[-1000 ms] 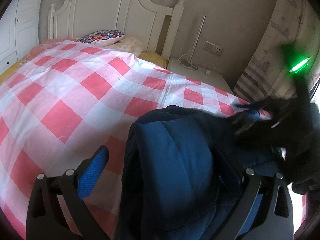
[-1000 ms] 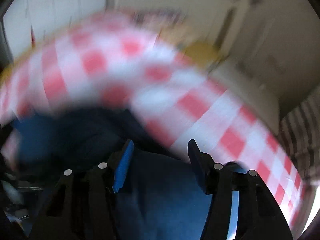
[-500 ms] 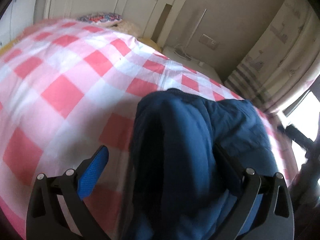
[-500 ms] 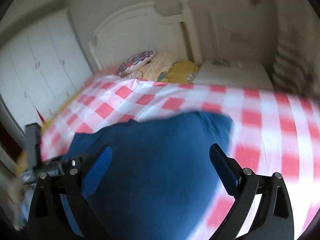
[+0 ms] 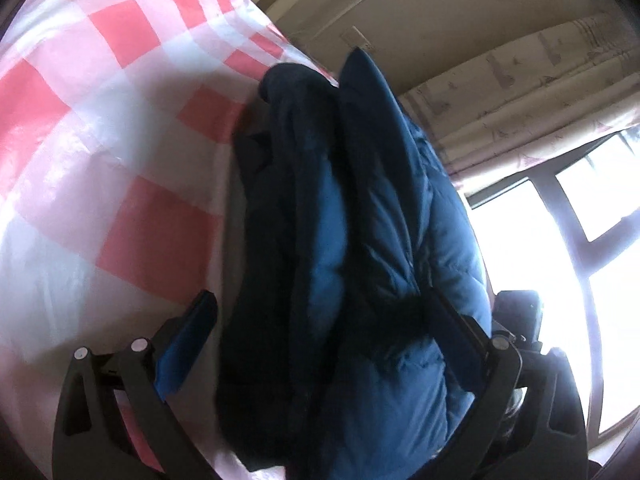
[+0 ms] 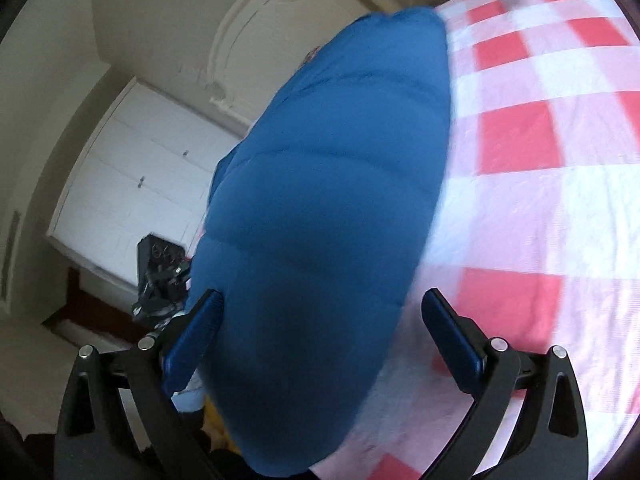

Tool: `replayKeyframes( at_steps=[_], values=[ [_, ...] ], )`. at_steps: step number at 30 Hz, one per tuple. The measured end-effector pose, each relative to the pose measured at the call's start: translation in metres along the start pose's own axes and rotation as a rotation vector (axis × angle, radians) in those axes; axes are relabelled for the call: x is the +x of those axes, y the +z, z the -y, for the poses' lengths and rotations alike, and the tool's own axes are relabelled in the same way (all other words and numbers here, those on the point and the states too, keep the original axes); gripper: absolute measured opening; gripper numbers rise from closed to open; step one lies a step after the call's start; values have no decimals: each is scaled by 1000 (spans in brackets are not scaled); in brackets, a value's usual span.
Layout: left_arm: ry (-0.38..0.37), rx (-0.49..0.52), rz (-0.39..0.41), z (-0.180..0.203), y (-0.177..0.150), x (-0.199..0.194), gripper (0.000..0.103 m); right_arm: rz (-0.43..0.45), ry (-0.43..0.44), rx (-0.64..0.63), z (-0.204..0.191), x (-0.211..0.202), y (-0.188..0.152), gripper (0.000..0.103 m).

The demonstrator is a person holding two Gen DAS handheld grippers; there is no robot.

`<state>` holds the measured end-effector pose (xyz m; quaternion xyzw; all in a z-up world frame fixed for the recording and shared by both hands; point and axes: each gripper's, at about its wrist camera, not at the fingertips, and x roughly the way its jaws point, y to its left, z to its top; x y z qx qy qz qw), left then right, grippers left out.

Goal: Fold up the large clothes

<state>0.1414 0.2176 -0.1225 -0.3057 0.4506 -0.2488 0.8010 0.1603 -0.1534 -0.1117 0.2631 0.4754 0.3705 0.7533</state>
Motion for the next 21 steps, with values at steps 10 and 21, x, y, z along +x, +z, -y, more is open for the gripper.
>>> replayKeyframes(
  at_steps=[10,21],
  values=[
    [-68,46,22,24,-4,9,65,178,-175,-268,-46,-1,3,77],
    [-144,159,102,119,80,90,55,447,-374,-365,-32,-80,97,70]
  ],
)
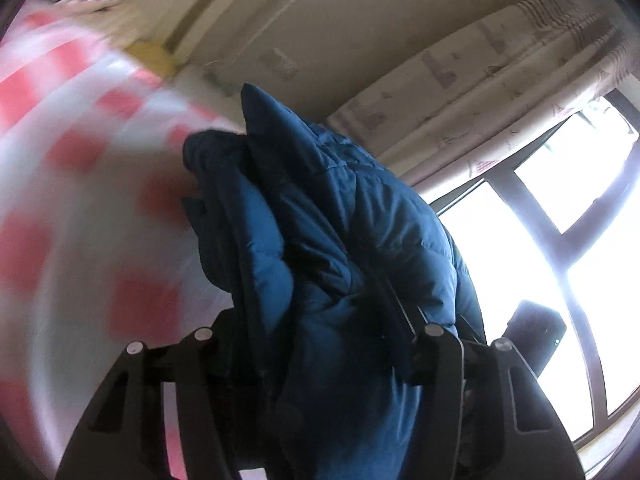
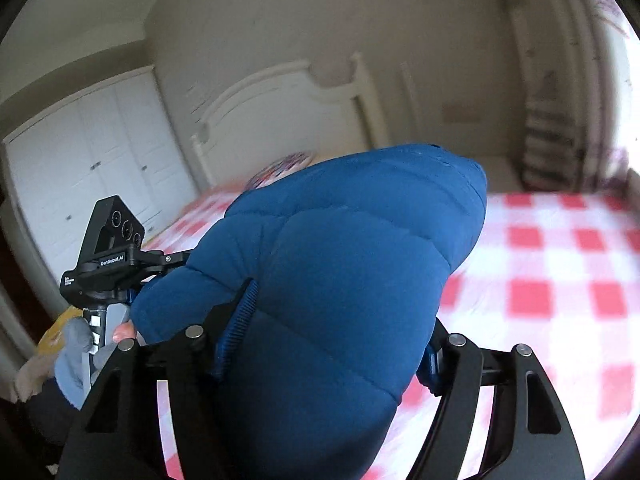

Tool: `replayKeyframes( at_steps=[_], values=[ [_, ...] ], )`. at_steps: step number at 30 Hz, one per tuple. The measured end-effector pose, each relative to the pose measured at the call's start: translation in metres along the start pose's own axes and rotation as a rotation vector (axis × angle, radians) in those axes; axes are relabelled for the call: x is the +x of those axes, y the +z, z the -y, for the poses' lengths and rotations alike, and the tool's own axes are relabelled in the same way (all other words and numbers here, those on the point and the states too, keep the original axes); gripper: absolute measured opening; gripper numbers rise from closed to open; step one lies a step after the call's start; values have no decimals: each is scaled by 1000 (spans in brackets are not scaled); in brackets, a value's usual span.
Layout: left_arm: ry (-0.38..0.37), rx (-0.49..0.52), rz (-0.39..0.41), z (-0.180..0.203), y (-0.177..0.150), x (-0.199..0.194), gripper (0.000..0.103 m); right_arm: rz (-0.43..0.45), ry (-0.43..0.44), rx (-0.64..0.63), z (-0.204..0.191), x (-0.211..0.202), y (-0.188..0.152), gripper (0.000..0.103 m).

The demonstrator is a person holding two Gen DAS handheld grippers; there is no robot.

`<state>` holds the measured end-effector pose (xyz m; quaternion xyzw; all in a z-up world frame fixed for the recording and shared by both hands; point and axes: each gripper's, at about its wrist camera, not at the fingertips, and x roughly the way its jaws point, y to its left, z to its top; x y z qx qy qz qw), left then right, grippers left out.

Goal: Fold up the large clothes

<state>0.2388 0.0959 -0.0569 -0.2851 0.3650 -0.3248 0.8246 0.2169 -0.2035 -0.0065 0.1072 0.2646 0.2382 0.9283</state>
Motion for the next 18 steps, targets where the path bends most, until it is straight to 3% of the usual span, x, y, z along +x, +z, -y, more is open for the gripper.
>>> replayKeyframes(
  at_steps=[4,6,8,11,13,15,18],
  values=[
    [17,-28,-60,3,31,76,56,-80,-44,88,60,30,13,70],
    [62,-81,-121,-13,25,111,57,-207,-78,190,99,51,-5,71],
    [50,-107,-108,-24,16,124,70,-194,-60,248,115,48,-17,77],
    [86,-84,-81,-20,8,121,79,-191,-147,213,103,38,-12,97],
    [155,-61,-80,-15,8,114,88,-184,-222,184,87,27,-6,97],
    [233,-31,-66,-1,11,103,88,-151,-309,153,69,11,5,97],
    [460,139,62,43,7,70,92,-47,-362,82,42,-23,11,97]
  ],
)
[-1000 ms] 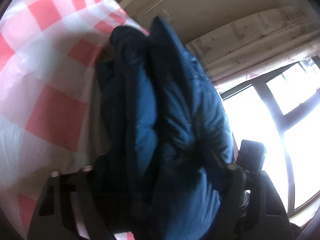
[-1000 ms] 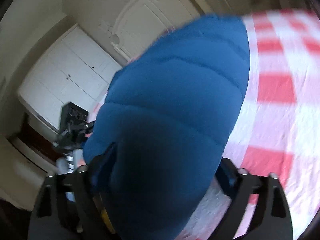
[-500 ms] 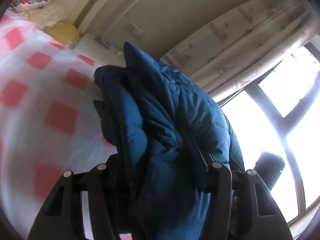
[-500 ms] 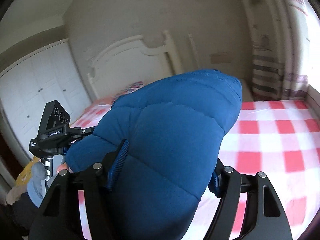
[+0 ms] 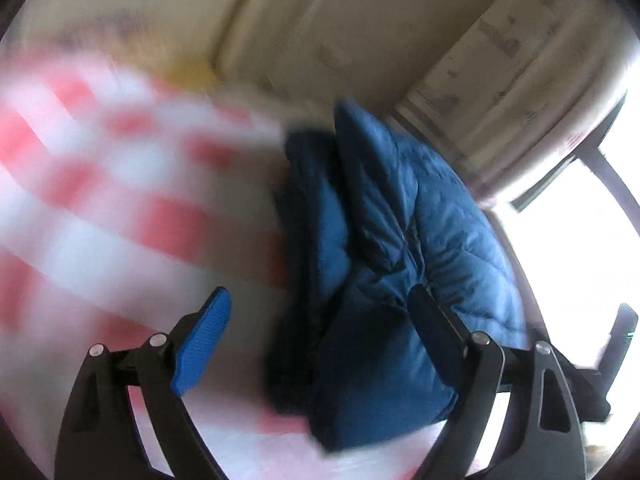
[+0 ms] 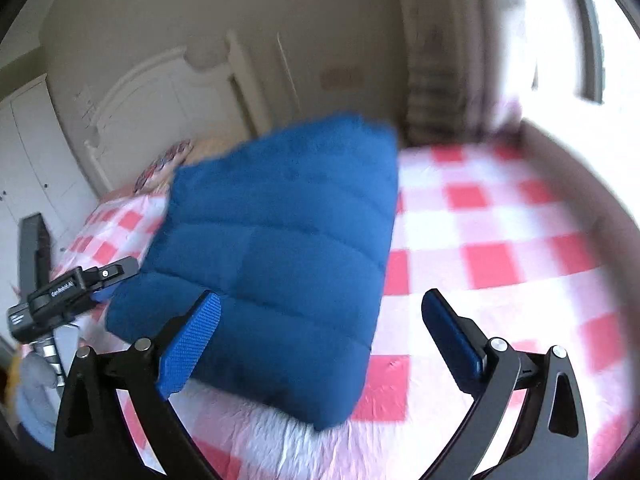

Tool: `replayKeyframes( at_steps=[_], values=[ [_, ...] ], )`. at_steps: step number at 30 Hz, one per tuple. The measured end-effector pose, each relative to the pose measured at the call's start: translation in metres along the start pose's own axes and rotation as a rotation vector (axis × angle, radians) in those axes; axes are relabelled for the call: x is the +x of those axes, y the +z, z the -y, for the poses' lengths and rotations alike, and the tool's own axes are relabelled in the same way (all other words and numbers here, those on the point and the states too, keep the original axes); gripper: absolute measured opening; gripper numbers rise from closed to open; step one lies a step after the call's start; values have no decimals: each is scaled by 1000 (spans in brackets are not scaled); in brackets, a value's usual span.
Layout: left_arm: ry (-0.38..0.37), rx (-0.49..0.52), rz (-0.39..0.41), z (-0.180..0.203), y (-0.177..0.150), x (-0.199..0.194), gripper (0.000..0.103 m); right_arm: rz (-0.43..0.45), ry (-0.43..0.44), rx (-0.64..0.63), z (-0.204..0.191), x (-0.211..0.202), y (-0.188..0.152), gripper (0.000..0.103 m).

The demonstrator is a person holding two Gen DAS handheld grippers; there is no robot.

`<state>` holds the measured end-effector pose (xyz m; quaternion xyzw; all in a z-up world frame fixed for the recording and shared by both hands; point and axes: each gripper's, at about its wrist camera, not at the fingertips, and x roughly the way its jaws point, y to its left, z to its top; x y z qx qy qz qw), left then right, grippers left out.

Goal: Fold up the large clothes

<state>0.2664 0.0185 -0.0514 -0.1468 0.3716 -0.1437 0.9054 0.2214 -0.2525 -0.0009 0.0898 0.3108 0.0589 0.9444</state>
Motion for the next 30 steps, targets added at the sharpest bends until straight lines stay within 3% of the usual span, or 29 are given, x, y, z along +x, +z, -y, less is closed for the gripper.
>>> replayKeyframes(
  at_steps=[1,5,9,19,30],
  values=[
    [65,75,88,16,0,-26,101,59,-22,-35,-12,-23,0,98],
    [189,246,335,66,-9,-107,101,240,-102,-139,-42,-90,-12,98],
    [284,302,470,99,-34,-154,101,272,-132,-146,-45,-121,-30,98],
    [266,292,307,103,-100,-149,101,167,-134,-147,-50,-128,-90,98],
    [266,274,251,88,-124,-140,101,162,-127,-135,-52,-121,-109,98]
  ],
)
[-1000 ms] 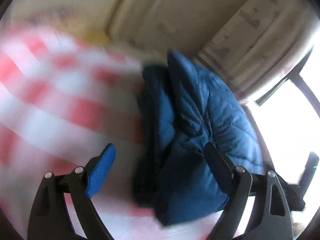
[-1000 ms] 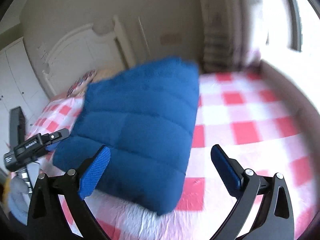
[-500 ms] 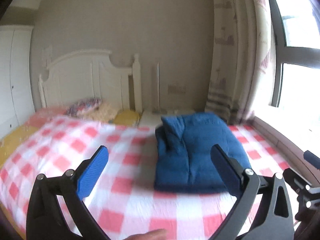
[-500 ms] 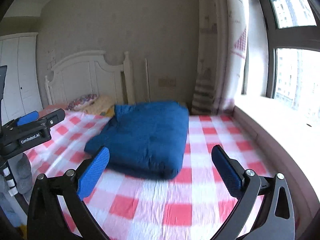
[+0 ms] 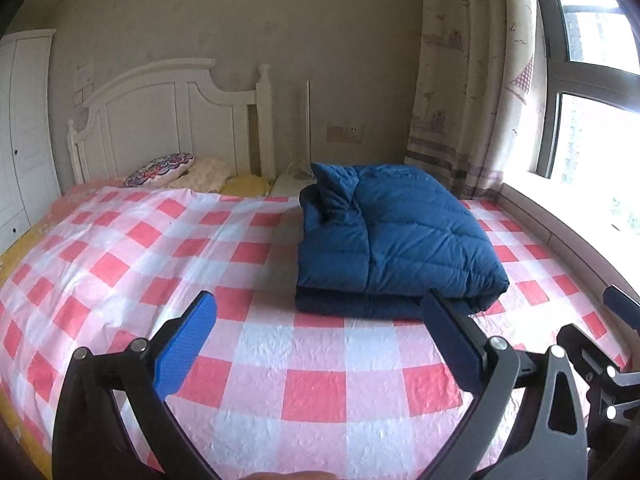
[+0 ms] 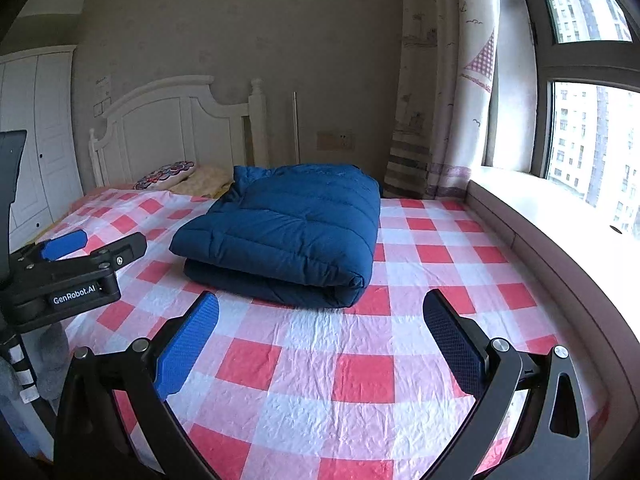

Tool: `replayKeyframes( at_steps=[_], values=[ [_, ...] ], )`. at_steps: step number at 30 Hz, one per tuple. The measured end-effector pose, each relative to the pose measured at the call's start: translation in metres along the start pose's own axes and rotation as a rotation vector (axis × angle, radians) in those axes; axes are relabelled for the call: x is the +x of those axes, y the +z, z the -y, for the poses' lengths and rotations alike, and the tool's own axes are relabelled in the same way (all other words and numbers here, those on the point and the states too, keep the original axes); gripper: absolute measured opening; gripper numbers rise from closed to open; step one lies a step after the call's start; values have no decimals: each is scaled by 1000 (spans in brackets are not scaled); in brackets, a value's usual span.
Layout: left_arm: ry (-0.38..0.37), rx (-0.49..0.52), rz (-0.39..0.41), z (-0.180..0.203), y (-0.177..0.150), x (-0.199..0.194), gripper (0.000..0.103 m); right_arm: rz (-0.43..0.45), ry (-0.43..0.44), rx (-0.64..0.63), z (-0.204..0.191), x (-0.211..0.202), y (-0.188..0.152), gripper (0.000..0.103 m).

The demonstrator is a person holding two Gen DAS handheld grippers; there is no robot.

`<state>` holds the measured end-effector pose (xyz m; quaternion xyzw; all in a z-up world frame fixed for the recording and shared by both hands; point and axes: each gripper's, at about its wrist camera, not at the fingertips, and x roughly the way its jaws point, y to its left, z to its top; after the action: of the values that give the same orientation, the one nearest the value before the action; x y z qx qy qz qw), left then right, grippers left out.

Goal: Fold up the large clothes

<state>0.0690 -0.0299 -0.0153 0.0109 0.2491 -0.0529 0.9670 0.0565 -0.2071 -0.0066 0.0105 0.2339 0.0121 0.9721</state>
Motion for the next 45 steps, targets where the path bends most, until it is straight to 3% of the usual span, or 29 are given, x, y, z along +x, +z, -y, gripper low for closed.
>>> replayKeyframes(
  at_steps=[30,45],
  values=[
    [-1,18,-26,0,-11,1,101,8,7,6,-7,-4,-7,98],
    [3,29,-14,-1,-11,-1,101,57,-4,-6,-13,-12,-7,98]
  ],
)
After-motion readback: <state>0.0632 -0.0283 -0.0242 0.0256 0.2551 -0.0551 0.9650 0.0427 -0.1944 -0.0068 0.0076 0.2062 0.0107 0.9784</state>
